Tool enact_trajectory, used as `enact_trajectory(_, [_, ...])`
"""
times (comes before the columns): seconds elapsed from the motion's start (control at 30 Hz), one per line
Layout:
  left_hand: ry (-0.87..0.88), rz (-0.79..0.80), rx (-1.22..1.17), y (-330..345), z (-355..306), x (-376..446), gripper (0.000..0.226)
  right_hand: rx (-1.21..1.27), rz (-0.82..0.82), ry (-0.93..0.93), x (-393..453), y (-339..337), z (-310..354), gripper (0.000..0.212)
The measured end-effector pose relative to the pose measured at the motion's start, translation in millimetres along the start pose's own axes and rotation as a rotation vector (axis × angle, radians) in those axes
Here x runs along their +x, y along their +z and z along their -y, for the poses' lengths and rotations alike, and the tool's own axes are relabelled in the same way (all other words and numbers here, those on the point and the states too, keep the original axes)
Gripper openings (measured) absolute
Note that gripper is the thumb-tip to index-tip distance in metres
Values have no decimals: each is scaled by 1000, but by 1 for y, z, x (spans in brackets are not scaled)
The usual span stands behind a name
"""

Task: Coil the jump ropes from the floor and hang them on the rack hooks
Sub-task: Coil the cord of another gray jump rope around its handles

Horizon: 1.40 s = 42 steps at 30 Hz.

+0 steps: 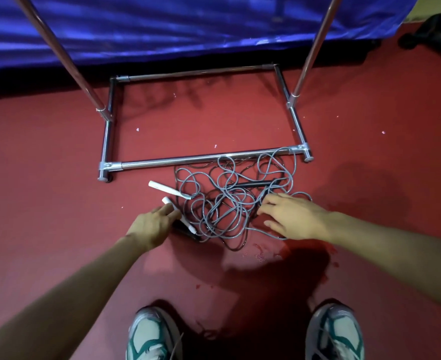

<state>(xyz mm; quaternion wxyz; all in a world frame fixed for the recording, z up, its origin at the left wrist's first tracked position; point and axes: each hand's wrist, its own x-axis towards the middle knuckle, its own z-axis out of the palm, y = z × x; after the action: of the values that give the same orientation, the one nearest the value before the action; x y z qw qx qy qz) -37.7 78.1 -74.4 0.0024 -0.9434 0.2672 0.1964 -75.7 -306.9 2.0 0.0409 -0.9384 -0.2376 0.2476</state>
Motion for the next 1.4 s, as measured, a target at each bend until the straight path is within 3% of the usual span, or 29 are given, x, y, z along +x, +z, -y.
enact_trajectory(0.13, [16, 28, 33, -11, -8, 5, 48, 0, 25, -5, 4, 3, 7, 40])
enact_trajectory(0.27, [7, 44, 58, -6, 0, 16, 34, 5, 68, -22, 5, 3, 15, 39])
enact_trajectory(0.37, [130, 85, 202, 9, 6, 14, 34, -8, 86, -53, 2, 3, 20, 37])
enact_trajectory(0.47, [219, -100, 279, -6, -2, 1, 15, -22, 81, -62, -3, -5, 23, 40])
enact_trajectory(0.63, [293, -326, -290, -144, -46, -29, 18, 182, -177, -134, -19, -65, 53, 73])
enact_trajectory(0.7, [252, -393, -426, -220, -68, -51, 22, 370, -260, -110, -31, -113, 75, 53])
enact_trajectory(0.73, [245, -481, -492, -258, -76, -64, 18, 470, -281, -86, -38, -136, 86, 30])
enact_trajectory(0.77, [241, -613, -574, -296, -82, -78, 16, 572, -285, -59, -46, -156, 92, 24])
enact_trajectory(0.83, [206, -864, -718, -364, -91, -106, 27, 749, -295, 22, -63, -191, 96, 39])
enact_trajectory(0.87, [188, -917, -740, -393, -96, -120, 29, 803, -342, 61, -73, -208, 94, 41])
enact_trajectory(0.93, [171, -885, -679, -434, -105, -141, 27, 886, -472, 106, -97, -247, 92, 41])
enact_trajectory(1.0, [121, -754, -593, -457, -117, -154, 28, 768, -589, 100, -124, -290, 97, 34])
enact_trajectory(1.1, [52, -571, -316, -463, -128, -161, 80, 617, -566, 110, -163, -333, 106, 19])
enact_trajectory(1.17, [53, -632, -167, -456, -137, -161, 83, 748, -497, 83, -186, -340, 108, 21])
enact_trajectory(1.23, [149, -800, -125, -441, -147, -157, 69, 770, -444, 37, -206, -338, 106, 26])
enact_trajectory(1.3, [227, -852, -84, -427, -154, -154, 63, 508, -387, 60, -215, -332, 108, 10])
enact_trajectory(1.4, [186, -535, -138, -415, -173, -155, 81, 130, -303, 184, -202, -321, 114, 29])
